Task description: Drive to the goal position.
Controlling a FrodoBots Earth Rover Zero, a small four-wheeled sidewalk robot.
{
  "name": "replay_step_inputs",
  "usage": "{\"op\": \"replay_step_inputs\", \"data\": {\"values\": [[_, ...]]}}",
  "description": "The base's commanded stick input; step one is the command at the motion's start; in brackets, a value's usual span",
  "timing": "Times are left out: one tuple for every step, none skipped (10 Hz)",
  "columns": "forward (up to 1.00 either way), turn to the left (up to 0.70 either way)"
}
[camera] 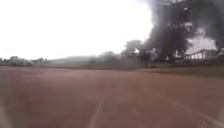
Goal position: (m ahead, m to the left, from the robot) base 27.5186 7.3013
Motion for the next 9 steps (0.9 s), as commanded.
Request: {"op": "replay_step_inputs", "data": {"values": [[0.7, 0.0], [0.7, 0.0], [0.7, 0.0], [0.7, 0.0], [0.7, 0.0], [0.7, 0.0], [0.7, 0.0], [0.7, 0.0], [0.7, 0.0]]}}
